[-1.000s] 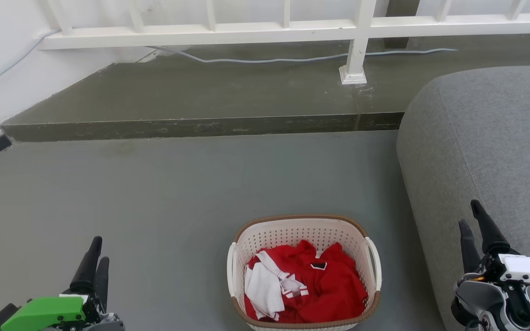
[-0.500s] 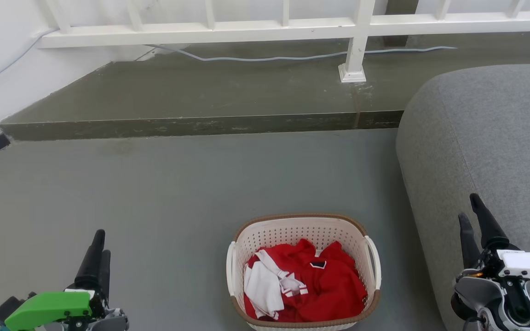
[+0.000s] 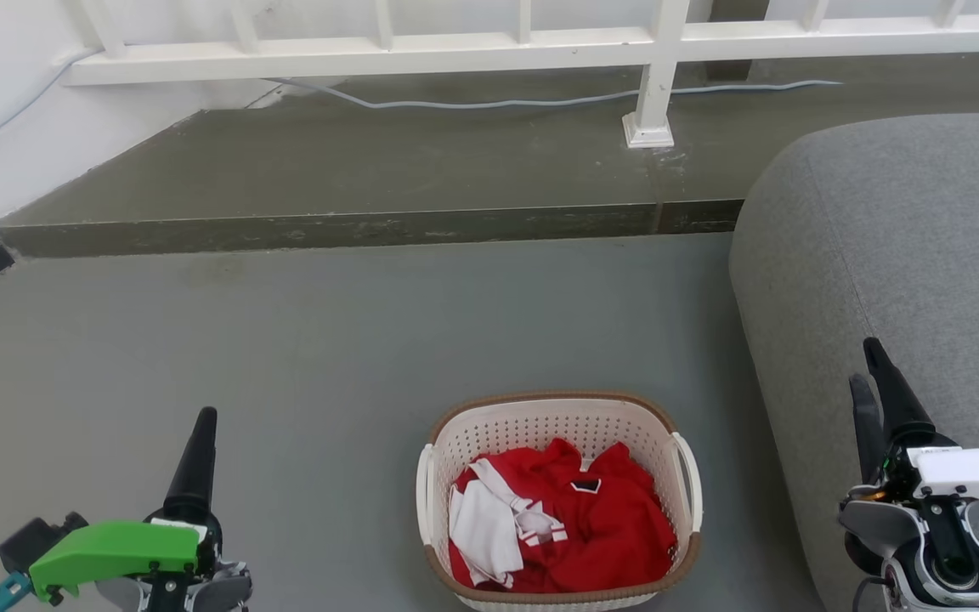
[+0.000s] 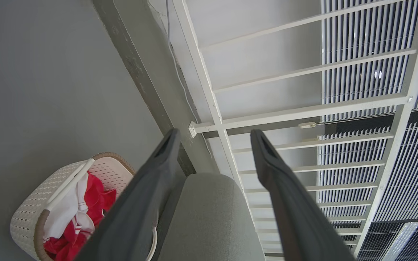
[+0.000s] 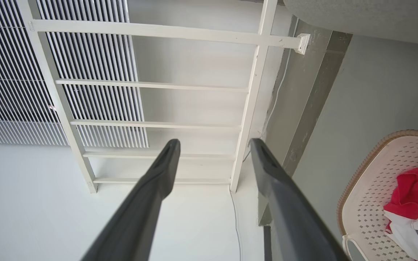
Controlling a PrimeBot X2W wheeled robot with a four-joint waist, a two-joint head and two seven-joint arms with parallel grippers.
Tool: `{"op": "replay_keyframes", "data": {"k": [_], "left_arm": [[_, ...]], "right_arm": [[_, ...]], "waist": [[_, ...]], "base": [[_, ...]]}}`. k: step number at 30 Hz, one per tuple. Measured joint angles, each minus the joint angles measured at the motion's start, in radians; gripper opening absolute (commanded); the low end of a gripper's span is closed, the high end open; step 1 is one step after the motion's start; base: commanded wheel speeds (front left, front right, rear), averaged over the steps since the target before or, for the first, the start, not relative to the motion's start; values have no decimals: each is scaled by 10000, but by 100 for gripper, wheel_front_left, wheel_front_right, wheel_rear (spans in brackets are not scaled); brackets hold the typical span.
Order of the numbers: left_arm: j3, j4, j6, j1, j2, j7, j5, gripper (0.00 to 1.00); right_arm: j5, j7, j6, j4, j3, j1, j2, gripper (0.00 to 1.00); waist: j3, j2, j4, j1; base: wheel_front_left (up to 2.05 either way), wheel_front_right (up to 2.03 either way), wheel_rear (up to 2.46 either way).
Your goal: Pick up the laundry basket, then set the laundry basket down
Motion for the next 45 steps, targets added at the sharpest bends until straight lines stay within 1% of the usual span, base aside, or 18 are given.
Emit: {"op": "replay_keyframes", "data": {"k": [3,10,19,26,29,31,32,35,45], "left_arm": [[-40,-59,0,-45,40,-98,337,100],[-86,-272,0,-66,77,-301,1578,100],[-385,-454,-2,-142,171,-606,3588,100],[-612,-570,6,-151,176,-825,5055,100],[-652,-625,140,-151,176,-918,5649,100],[-686,-658,224,-151,176,-941,6027,100],[-767,-692,259,-153,178,-1014,6472,100],[-918,-736,341,-153,174,-1108,7005,100],[-1216,-945,523,-153,159,-1440,8426,100]], "right_arm": [[-251,-138,0,-90,176,-4,-130,100],[-1097,-569,2,-245,717,-12,-493,100],[-2454,-984,6,-251,1369,-118,-1005,100],[-3444,-1254,8,-201,1760,-228,-1235,100],[-3988,-1336,8,-163,1948,-254,-1381,100],[-4389,-1413,8,-159,1946,-317,-1427,100],[-4792,-1440,8,-178,1927,-426,-1446,100],[-5310,-1530,10,-213,1931,-493,-1448,100],[-6861,-1894,12,-255,1996,-504,-1429,100]], "waist": [[10,0,-8,0],[26,0,-16,0],[45,0,-31,0],[67,0,-48,0],[79,0,-51,0],[85,0,-53,0],[90,0,-55,0],[96,0,-58,0],[95,0,-80,0]], "base": [[0,0,0],[0,0,0],[0,0,0],[0,0,0],[0,0,0],[0,0,0],[0,0,0],[0,0,0],[0,0,0]]}}
